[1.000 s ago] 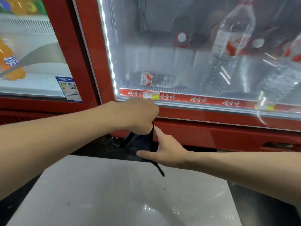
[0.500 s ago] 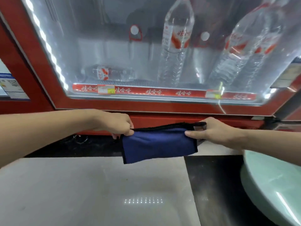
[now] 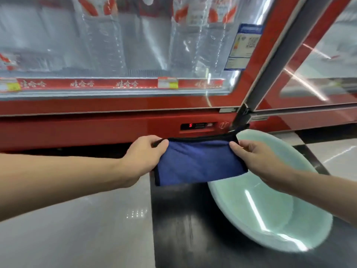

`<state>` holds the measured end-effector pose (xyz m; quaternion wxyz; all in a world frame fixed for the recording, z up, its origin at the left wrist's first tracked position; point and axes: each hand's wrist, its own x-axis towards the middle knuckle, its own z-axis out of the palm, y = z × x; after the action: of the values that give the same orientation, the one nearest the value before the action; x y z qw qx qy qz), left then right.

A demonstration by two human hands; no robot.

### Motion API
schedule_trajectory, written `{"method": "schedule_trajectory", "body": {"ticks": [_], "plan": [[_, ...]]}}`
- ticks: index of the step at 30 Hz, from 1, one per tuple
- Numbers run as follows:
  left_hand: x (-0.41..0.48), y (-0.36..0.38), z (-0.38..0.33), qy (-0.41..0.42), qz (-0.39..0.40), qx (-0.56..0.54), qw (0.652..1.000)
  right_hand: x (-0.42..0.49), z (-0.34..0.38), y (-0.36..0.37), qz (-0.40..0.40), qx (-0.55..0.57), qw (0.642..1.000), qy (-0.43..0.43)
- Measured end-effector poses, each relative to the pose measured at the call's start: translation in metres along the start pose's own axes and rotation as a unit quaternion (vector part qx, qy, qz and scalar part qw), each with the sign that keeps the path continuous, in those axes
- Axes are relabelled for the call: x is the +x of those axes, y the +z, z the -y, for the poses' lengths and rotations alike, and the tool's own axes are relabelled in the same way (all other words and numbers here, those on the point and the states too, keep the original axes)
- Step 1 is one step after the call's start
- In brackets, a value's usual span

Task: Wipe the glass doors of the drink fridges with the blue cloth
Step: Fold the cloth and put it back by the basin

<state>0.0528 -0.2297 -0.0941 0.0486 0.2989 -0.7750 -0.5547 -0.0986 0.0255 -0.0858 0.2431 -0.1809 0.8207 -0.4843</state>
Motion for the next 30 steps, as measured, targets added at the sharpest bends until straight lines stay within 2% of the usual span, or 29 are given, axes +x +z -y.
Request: {"method": "schedule_trajectory", "body": {"ticks": [3, 6, 8, 10, 13, 24, 30], "plan": [[-0.016, 0.065, -0.001, 0.01, -0.016, 0.035, 0.999, -0.011, -0.04, -0.037, -0.043, -0.018, 0.999, 0.005], [-0.033, 0.122, -0.002, 0.014, -0.003, 0.068, 0.998, -0.023, -0.076, -0.078, -0.084, -0.09, 0.992, 0.007], [-0.047, 0.156, -0.006, 0.008, 0.001, 0.081, 0.997, -0.037, -0.098, -0.104, -0.068, -0.124, 0.99, 0.015], [-0.058, 0.186, -0.009, 0.0, 0.0, 0.069, 0.998, -0.054, -0.118, -0.125, -0.053, -0.086, 0.995, 0.026], [-0.077, 0.222, -0.006, 0.003, -0.01, 0.073, 0.997, -0.073, -0.148, -0.148, -0.038, -0.11, 0.992, 0.042], [-0.129, 0.28, 0.009, -0.018, 0.038, 0.187, 0.982, -0.12, -0.212, -0.185, 0.017, -0.217, 0.976, 0.016], [-0.138, 0.291, 0.008, -0.008, 0.038, 0.269, 0.962, -0.129, -0.231, -0.193, 0.002, -0.243, 0.97, -0.006]]}}
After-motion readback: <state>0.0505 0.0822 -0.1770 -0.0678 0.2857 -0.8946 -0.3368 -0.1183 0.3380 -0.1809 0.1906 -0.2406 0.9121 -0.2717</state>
